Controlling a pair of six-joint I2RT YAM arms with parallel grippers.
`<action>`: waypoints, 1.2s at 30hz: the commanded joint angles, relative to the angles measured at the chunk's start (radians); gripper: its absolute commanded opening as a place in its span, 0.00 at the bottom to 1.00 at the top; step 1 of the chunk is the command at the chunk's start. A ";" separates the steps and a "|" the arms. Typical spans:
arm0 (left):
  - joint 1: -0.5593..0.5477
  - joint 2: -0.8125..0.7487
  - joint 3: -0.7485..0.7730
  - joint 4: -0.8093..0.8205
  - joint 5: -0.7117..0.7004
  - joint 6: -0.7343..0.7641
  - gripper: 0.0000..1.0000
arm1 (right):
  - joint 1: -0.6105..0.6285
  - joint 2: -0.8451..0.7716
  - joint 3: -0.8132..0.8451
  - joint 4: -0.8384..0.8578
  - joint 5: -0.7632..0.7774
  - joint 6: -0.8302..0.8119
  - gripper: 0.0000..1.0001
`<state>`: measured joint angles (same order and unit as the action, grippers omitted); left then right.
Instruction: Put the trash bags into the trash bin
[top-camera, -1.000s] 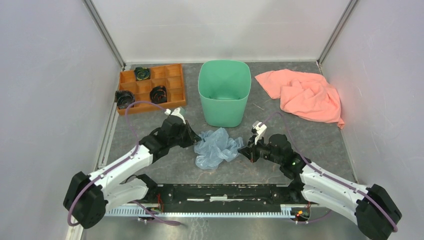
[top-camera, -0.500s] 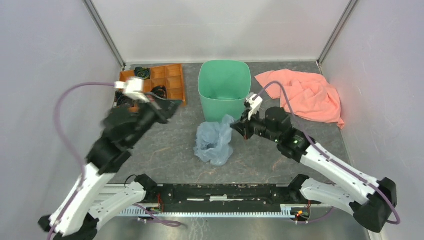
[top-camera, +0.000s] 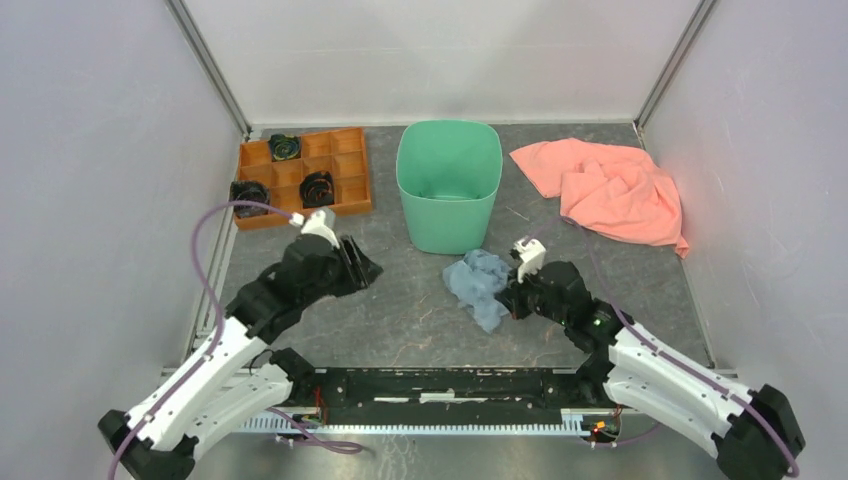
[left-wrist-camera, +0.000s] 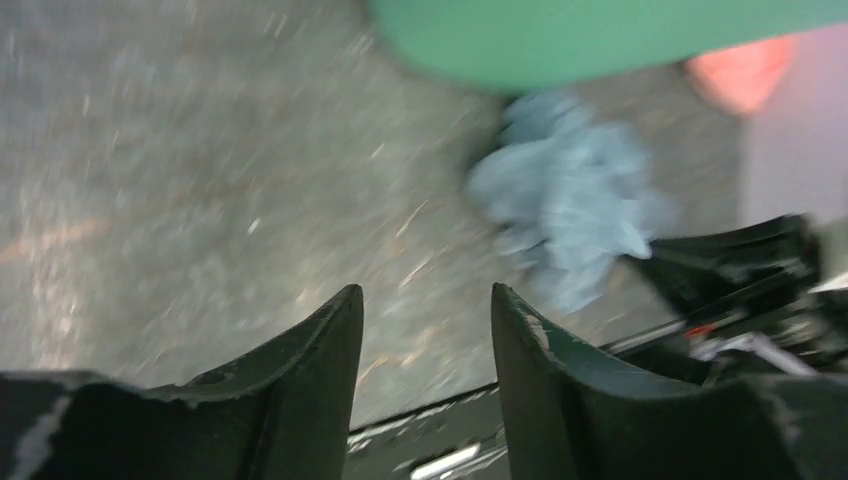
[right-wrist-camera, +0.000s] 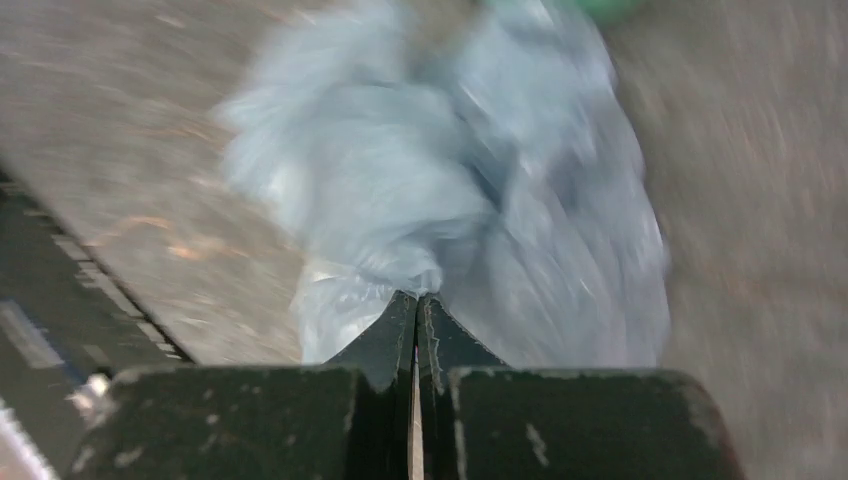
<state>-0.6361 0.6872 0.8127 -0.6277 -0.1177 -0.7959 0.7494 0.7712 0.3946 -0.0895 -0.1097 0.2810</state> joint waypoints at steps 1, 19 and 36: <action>0.003 -0.017 -0.076 0.028 0.048 -0.058 0.62 | -0.052 -0.129 -0.060 -0.007 0.114 0.146 0.00; 0.003 -0.102 -0.034 -0.109 -0.102 -0.014 0.86 | 0.132 0.081 0.130 0.483 -0.414 0.268 0.00; 0.003 -0.057 -0.176 0.021 0.044 -0.054 0.89 | -0.043 0.031 -0.092 0.037 -0.021 -0.015 0.00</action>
<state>-0.6361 0.6033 0.7094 -0.6872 -0.1429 -0.8219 0.7116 0.8249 0.2966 -0.0566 -0.2424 0.3168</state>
